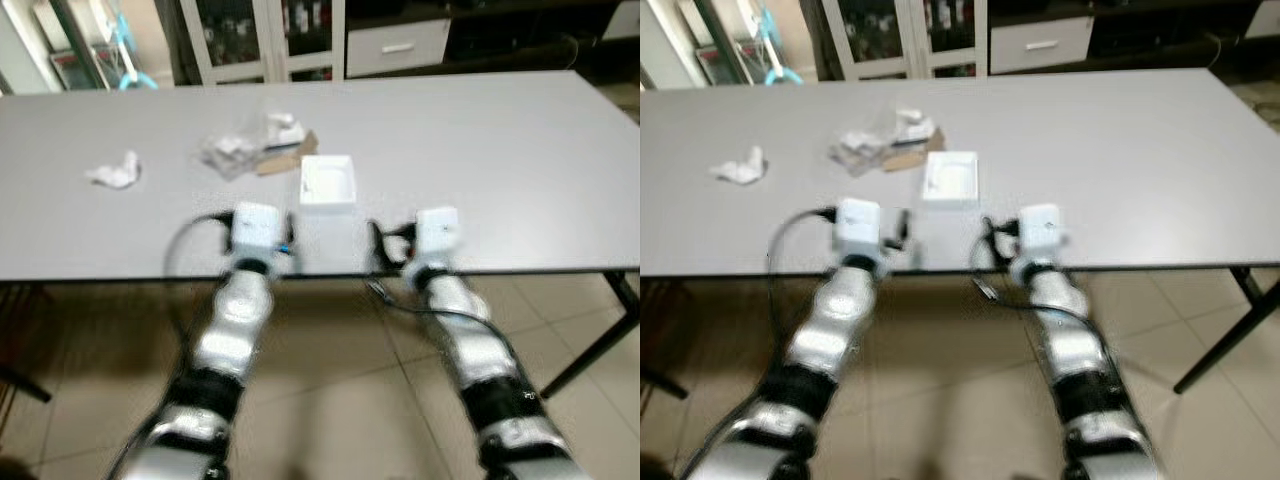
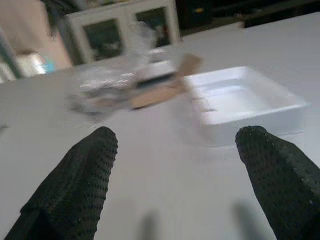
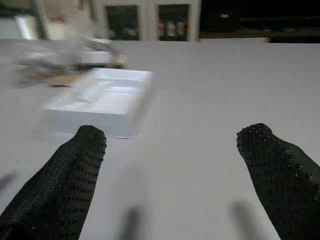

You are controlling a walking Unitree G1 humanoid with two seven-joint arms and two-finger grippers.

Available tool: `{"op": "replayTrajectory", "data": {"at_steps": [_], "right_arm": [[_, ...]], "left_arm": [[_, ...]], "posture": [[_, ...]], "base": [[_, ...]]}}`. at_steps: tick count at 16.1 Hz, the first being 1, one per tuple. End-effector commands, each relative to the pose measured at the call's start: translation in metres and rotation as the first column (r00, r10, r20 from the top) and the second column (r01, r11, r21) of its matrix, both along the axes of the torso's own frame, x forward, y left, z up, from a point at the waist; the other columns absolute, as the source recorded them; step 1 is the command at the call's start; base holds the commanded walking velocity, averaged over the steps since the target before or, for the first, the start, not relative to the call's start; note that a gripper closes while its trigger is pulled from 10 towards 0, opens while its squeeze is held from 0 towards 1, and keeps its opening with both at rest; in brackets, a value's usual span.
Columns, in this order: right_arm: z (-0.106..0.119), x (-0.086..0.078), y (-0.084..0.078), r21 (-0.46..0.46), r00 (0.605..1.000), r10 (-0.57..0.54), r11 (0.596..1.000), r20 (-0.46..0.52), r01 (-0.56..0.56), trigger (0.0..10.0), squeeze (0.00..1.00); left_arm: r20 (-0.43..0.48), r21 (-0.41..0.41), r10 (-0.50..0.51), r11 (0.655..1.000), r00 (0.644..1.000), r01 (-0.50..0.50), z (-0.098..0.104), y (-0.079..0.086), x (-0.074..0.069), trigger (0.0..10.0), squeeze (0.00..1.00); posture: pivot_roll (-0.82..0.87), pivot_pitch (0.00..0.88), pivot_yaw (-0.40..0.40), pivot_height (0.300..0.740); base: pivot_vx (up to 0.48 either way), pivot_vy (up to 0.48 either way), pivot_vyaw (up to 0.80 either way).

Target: Picking trash to rubbish bin

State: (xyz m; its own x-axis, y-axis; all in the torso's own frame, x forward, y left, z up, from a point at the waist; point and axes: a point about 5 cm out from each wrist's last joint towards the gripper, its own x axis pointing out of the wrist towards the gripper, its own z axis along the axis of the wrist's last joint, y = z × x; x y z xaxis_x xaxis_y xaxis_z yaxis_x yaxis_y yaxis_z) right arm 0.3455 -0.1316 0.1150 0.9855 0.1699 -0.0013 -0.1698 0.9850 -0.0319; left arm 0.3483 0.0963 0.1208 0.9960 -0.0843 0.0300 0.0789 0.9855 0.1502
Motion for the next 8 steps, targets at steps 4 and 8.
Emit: {"op": "replayTrajectory", "data": {"at_steps": [4, 8], "right_arm": [[0.0043, 0.0015, 0.009, 0.014, 1.0, 0.02, 1.0, 0.012, -0.02, 10.0, 0.0], [0.0046, 0.0018, 0.0083, 0.016, 1.0, 0.017, 1.0, 0.013, -0.017, 10.0, 0.0]], "left_arm": [[0.009, 0.013, 0.025, 1.0, 1.0, -0.025, 0.0033, 0.01, 0.0023, 10.0, 0.0], [0.009, 0.012, 0.024, 1.0, 1.0, -0.024, 0.0036, 0.0093, 0.0023, 10.0, 0.0]], "posture": [[-0.07, 0.058, 0.038, 0.74], [-0.07, 0.059, 0.04, 0.74]], "base": [[0.37, 0.0, 0.0], [0.293, 0.0, 0.0]]}}
